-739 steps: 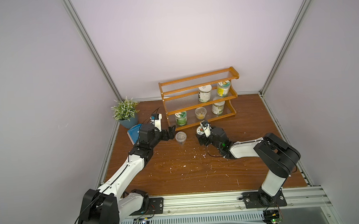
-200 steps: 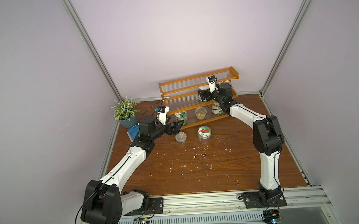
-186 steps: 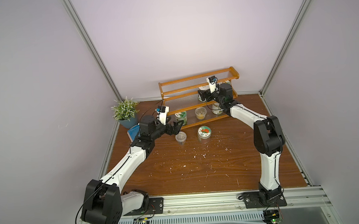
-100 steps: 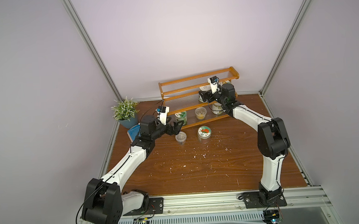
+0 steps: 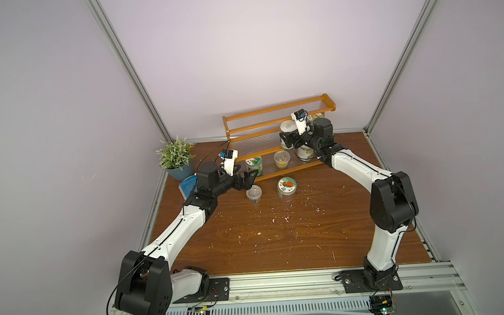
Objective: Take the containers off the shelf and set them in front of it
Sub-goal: 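Pick up a container from the shelf, then place the container at the center of the board.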
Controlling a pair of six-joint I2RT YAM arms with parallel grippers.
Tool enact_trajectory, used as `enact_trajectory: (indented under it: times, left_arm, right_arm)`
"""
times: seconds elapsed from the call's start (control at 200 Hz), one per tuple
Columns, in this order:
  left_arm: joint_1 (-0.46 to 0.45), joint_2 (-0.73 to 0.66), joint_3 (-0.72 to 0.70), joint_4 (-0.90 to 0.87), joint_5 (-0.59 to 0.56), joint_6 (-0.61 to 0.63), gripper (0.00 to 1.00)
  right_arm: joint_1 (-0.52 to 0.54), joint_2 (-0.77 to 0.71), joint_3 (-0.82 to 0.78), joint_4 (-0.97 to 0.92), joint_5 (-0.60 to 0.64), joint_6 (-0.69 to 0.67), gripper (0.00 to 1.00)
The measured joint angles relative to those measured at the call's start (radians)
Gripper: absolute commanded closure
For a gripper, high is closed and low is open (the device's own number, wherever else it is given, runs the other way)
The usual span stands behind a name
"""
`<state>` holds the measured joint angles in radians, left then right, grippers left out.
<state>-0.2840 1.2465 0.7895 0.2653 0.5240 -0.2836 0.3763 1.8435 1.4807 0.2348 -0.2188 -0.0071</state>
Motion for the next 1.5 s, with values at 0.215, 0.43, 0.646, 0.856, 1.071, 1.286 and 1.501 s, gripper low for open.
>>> enact_trajectory:
  times: [0.215,0.43,0.646,0.856,1.071,1.286,1.501]
  left_arm:
    - [0.000,0.000,0.000,0.000,0.007,-0.001,0.01]
    - [0.000,0.000,0.000,0.000,0.014,-0.002,0.01]
    - [0.000,0.009,0.000,0.001,0.018,-0.002,0.00]
    - [0.000,0.029,-0.001,0.007,0.031,-0.006,0.00]
    - [0.000,0.032,-0.001,0.009,0.037,-0.011,0.00]
    - [-0.001,0.032,-0.001,0.009,0.037,-0.013,0.01]
    - [-0.004,0.032,-0.001,0.009,0.037,-0.012,0.00]
  right_arm:
    - [0.011,-0.144,-0.122,-0.026,0.000,-0.017,0.21]
    - [0.031,-0.303,-0.258,-0.062,0.029,-0.035,0.21]
    - [0.041,-0.520,-0.502,-0.083,0.111,-0.029,0.21]
    - [0.041,-0.703,-0.782,-0.048,0.233,0.008,0.21]
    - [0.041,-0.698,-0.988,0.085,0.327,0.071,0.21]
    - [0.040,-0.599,-1.040,0.245,0.383,0.096,0.20]
    - [0.040,-0.510,-1.040,0.375,0.401,0.101,0.19]
